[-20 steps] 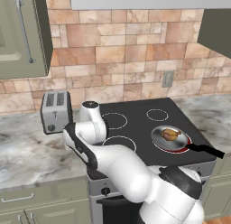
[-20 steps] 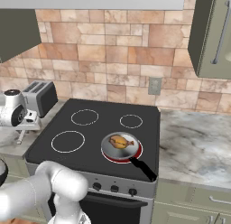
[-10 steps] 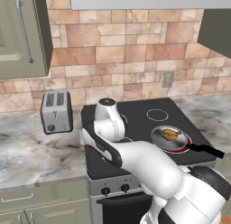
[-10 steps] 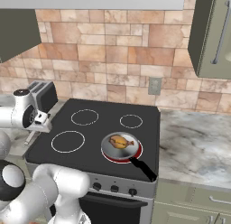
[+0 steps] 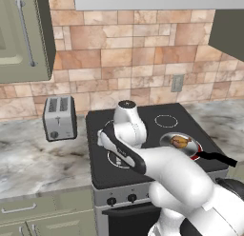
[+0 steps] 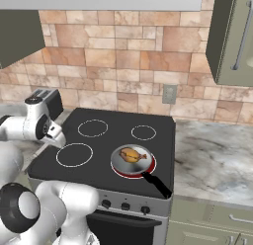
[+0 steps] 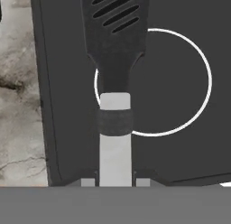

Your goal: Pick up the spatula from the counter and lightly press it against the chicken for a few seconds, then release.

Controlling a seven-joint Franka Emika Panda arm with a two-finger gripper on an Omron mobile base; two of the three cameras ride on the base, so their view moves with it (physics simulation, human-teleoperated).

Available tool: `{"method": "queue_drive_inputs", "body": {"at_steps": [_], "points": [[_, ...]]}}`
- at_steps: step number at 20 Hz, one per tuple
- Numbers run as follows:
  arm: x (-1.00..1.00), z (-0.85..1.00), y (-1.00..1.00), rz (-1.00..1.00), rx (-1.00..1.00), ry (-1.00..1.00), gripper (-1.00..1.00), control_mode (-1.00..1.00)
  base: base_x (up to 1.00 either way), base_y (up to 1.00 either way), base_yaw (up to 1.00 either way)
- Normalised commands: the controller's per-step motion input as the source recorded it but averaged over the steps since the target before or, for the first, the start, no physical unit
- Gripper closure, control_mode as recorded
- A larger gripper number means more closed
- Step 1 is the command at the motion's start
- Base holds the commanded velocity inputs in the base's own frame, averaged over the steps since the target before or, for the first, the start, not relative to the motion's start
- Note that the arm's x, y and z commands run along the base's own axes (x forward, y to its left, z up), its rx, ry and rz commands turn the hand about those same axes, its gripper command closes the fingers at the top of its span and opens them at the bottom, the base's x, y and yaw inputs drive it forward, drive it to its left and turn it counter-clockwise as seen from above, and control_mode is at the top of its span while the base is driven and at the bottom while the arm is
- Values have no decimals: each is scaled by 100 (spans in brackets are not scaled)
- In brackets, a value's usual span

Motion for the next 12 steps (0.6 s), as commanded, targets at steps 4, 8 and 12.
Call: {"method": "queue_drive_inputs", "body": {"at_steps": [4, 8, 12], "points": [[0, 0, -44, -32, 4, 10, 100, -100, 0, 0, 0], [1, 4, -42, -33, 3, 13, 100, -100, 0, 0, 0], [7, 10, -31, -23, 4, 9, 100, -100, 0, 0, 0]]}}
